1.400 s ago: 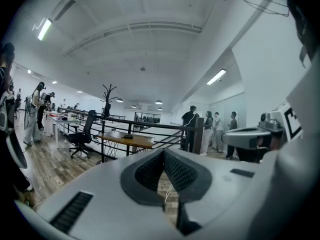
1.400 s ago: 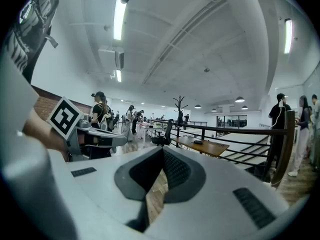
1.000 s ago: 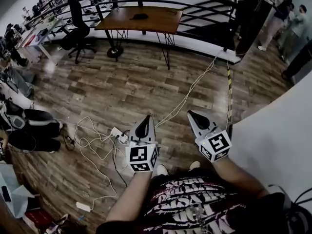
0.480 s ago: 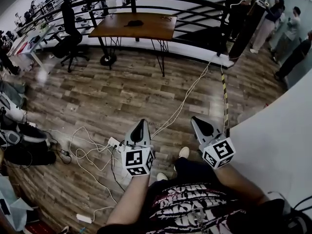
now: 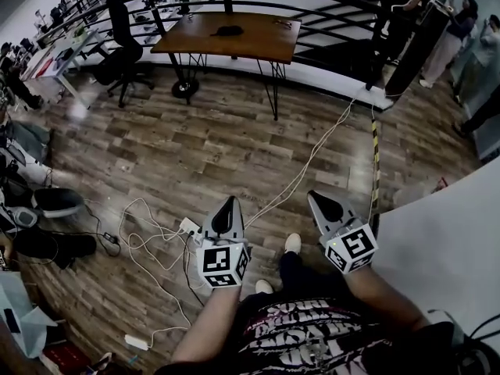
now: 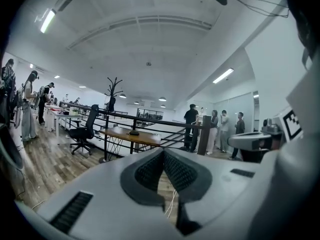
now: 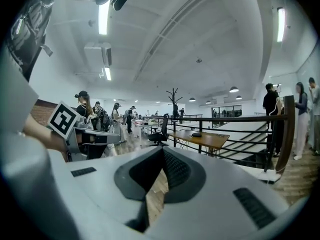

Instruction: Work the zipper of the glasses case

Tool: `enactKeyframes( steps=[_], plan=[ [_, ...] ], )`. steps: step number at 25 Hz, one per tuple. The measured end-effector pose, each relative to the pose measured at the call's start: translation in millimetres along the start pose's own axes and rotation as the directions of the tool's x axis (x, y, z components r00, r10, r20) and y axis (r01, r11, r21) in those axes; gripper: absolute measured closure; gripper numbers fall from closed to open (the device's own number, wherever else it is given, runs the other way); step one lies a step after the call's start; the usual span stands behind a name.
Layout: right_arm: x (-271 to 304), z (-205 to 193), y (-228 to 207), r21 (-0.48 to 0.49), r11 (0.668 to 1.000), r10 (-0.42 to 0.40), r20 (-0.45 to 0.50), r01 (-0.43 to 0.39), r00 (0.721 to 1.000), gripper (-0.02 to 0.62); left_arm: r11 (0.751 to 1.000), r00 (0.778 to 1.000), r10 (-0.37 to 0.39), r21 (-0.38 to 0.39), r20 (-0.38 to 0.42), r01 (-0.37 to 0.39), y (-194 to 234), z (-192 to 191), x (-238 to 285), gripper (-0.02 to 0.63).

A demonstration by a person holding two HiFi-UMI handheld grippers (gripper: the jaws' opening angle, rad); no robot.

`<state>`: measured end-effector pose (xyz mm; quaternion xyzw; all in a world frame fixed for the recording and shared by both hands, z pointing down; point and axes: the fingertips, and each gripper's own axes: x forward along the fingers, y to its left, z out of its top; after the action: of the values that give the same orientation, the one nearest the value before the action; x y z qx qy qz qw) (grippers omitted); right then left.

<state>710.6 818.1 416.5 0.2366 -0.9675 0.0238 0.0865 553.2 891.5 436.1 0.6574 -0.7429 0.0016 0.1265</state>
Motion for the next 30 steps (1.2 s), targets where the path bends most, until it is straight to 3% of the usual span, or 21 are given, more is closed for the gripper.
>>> enactKeyframes(
  steps=[3,8,15,22,30],
  plan=[
    [23.4,-2.9,-21.9,0.019,1.0,0.024,-0.004,-0.024,1.0,0.603,1.0,1.0,0.008,0.002,-0.007,-0.008,-1.7,0.9,25.0,0.6],
    [49.9,-1.2,-50.2,0.003,0.998,0.066,0.007,-0.066,0.998,0.603,0.998,0.999,-0.053,-0.019,0.007,0.053,-18.7,0.7,64.1,0.6],
    [83.4,5.7,-99.6,0.008,0.996,0.09,0.017,-0.09,0.996,0.603,0.999,0.999,-0.039,-0.01,-0.028,0.039,-20.8,9.1,129.9,0.6],
    [97.8,6.7,-147.4,0.011,0.991,0.131,0.019,-0.132,0.991,0.603,1.0,1.0,0.012,-0.005,-0.004,-0.012,-31.0,27.0,183.2,0.6],
    [123.0,23.2,-180.0,0.018,0.986,0.165,0.043,-0.166,0.985,0.603,0.996,0.995,0.094,-0.001,0.035,-0.094,-14.3,57.3,206.0,0.6]
  ],
)
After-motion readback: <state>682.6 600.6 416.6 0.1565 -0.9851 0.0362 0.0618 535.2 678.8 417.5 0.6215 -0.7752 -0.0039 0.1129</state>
